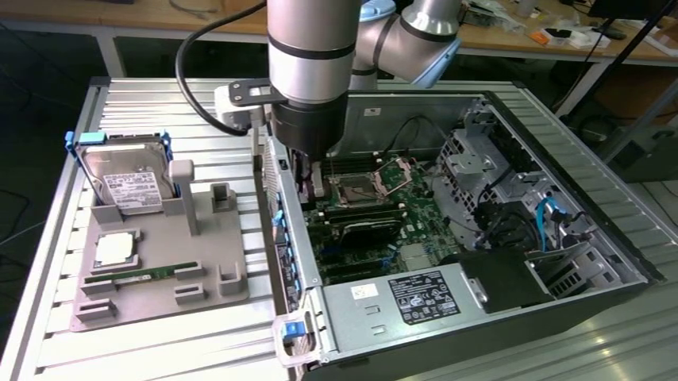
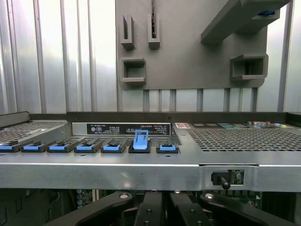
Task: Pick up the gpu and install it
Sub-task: 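Press down on the gpu until it lock into place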
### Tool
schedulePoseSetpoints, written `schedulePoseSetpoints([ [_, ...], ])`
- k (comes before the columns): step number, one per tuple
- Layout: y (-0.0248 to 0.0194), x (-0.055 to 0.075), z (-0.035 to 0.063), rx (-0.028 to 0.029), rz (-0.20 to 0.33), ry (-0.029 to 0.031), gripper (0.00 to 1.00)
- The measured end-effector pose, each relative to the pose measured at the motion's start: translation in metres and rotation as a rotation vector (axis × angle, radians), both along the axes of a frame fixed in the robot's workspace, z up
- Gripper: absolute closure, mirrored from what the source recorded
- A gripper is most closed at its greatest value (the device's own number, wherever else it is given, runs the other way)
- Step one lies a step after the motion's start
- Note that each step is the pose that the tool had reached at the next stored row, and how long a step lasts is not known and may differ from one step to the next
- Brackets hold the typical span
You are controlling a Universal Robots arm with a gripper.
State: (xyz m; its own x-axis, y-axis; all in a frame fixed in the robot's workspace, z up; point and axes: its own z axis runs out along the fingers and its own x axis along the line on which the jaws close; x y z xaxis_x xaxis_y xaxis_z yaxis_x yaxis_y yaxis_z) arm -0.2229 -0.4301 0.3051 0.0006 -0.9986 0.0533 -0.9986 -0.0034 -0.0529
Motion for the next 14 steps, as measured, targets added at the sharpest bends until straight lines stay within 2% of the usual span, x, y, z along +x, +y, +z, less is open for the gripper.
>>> schedulePoseSetpoints([
  [4,-0.0001,0.0014,0.0009,-0.0002,0.000,0.0022,0.89],
  [14,0.0004,0.0089,0.0018,-0.0001,0.000,0.0025,0.89],
])
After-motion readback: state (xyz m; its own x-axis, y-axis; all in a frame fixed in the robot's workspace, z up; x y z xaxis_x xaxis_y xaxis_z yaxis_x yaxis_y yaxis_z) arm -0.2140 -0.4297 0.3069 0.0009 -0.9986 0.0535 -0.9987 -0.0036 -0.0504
